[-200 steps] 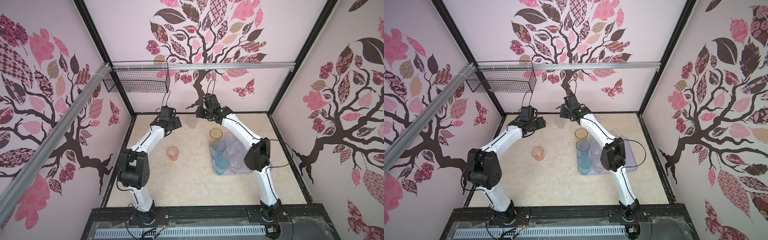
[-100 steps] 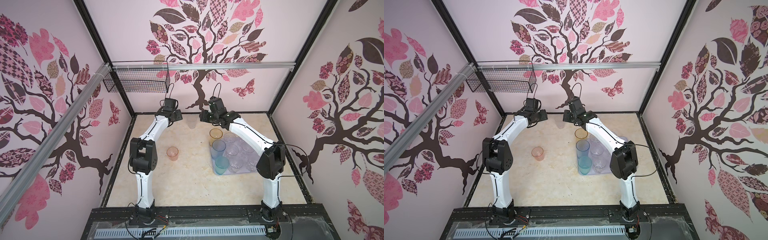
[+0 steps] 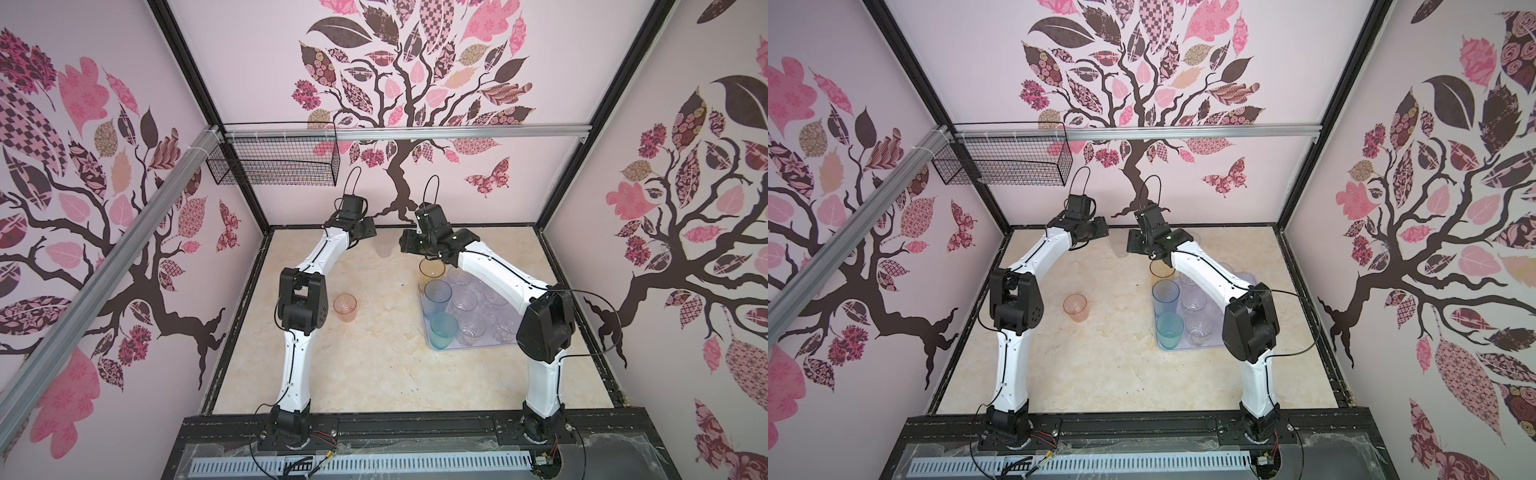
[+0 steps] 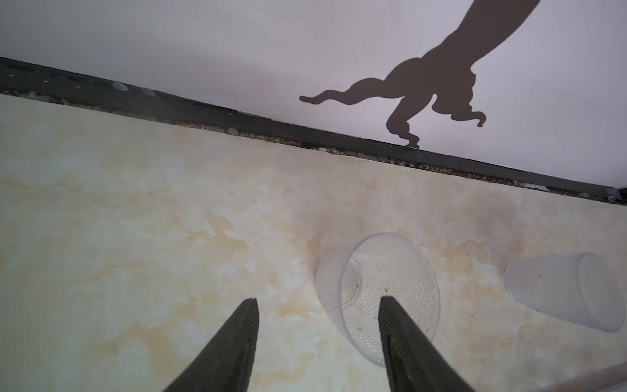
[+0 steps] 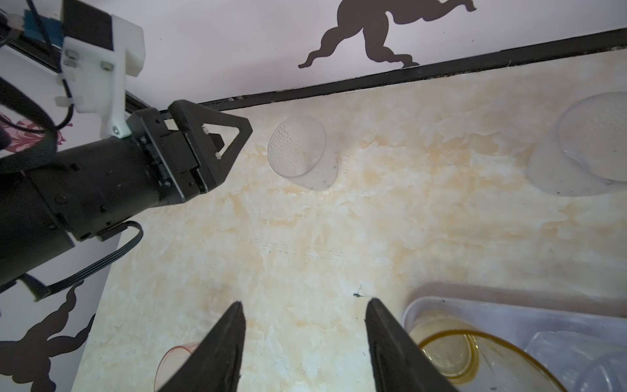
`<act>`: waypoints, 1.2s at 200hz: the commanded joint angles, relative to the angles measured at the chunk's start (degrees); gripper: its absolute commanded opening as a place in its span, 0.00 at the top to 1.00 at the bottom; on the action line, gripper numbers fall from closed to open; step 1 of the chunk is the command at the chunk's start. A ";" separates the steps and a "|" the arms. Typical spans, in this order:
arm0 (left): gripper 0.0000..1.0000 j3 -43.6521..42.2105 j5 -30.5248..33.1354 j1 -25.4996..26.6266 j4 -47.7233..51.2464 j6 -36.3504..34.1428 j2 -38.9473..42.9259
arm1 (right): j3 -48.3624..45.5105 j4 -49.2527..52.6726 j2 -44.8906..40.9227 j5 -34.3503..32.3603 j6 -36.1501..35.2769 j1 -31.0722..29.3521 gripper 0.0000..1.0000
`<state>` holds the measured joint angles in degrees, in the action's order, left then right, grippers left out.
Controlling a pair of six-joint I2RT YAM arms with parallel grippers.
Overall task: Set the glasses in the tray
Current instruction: 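Reach the left gripper to the frosted glass by the back wall and grasp it, then lift the frosted glass with the left gripper and carry it toward the right gripper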
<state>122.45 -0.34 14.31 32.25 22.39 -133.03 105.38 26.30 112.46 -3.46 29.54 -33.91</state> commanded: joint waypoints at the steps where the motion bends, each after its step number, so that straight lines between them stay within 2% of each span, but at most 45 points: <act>1: 0.41 3.45 -0.22 0.63 0.00 -0.84 -2.05 | -0.52 0.40 -4.33 -1.23 -1.14 -0.19 0.40; 113: 0.57 8.81 2.44 1.49 2.12 -2.29 -9.71 | -6.60 -0.55 -6.51 -1.61 -1.64 -0.20 0.38; 129: 0.61 10.51 2.89 1.74 2.77 -2.40 -11.05 | -7.35 -0.73 -6.82 -1.79 -1.78 -0.21 0.38; 146: 0.70 11.84 3.83 1.95 4.14 -2.68 -11.46 | -7.65 -0.73 -6.98 -1.77 -1.77 -0.20 0.38; 175: 0.95 8.97 5.89 2.04 3.20 -3.10 -8.55 | -7.78 -1.16 -6.85 -1.23 -1.72 -0.20 0.38; 210: 1.00 6.84 5.71 1.87 2.81 -2.53 -5.24 | -8.50 -1.96 -7.39 -0.30 -1.06 -0.78 0.37; 240: 1.00 2.96 5.46 2.06 4.95 -2.18 0.11 | -8.16 -1.18 -8.78 -0.30 -1.28 -1.80 0.36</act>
<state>128.64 4.84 16.19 35.86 19.79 -140.31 96.99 24.60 109.16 -4.21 28.34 -34.52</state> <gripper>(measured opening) 0.069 0.635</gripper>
